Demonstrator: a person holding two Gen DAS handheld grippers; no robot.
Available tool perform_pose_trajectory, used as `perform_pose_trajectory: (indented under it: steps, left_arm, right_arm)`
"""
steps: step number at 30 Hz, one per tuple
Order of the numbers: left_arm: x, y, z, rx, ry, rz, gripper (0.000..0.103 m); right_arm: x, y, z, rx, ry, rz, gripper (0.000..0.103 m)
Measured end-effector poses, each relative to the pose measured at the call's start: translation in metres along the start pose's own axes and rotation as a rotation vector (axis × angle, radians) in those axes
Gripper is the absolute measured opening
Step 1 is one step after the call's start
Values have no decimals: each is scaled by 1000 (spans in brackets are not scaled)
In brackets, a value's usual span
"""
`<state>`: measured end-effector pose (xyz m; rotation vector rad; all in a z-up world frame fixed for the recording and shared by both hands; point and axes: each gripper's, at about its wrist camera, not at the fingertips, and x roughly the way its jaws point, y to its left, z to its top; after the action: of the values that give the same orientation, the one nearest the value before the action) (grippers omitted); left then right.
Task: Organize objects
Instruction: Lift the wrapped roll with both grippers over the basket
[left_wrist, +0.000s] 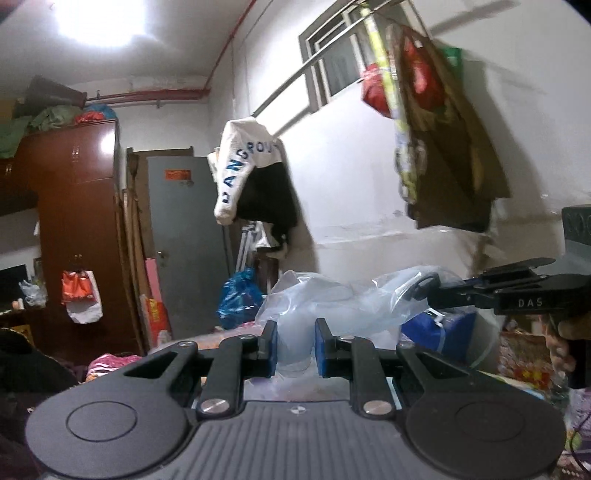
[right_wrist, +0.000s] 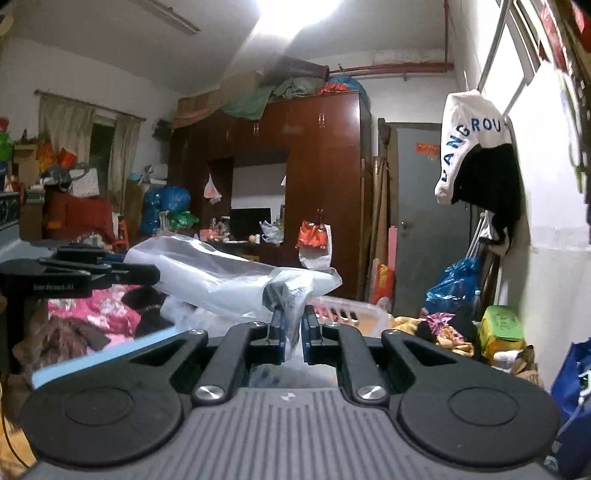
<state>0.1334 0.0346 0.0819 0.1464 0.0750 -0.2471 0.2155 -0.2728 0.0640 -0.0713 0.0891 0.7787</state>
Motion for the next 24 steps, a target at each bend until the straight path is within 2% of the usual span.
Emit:
perform_pose_trajectory:
  steps: [6, 15, 18, 19, 20, 21, 22, 23, 24]
  left_arm:
    - [46, 26, 18, -12, 56, 31, 23]
    - [105, 49, 1, -22, 221, 113, 26]
    - [113, 51, -5, -18, 253, 124, 31]
    - [111, 51, -6, -12, 245, 145, 40]
    - [109, 51, -7, 0, 224, 180, 59]
    - [108, 51, -8, 11, 207, 221, 71]
    - [105, 52, -8, 14, 190, 256, 88]
    - [101, 54, -7, 6, 175, 273, 91]
    - [98, 57, -6, -11, 171, 270, 91]
  right_arm:
    - [56, -16, 14, 29, 52, -54, 10]
    - [112, -28, -5, 72, 182, -71, 10]
    - [116, -34, -8, 92, 203, -70, 10]
    - [115, -35, -9, 102, 202, -67, 12]
    - [113, -36, -9, 107, 193, -67, 22]
    - [110, -36, -9, 110, 180, -77, 35]
    - [107, -37, -8, 113, 162, -95, 68]
    - [105, -36, -7, 113, 147, -109, 93]
    - [99, -34, -7, 106, 128, -127, 98]
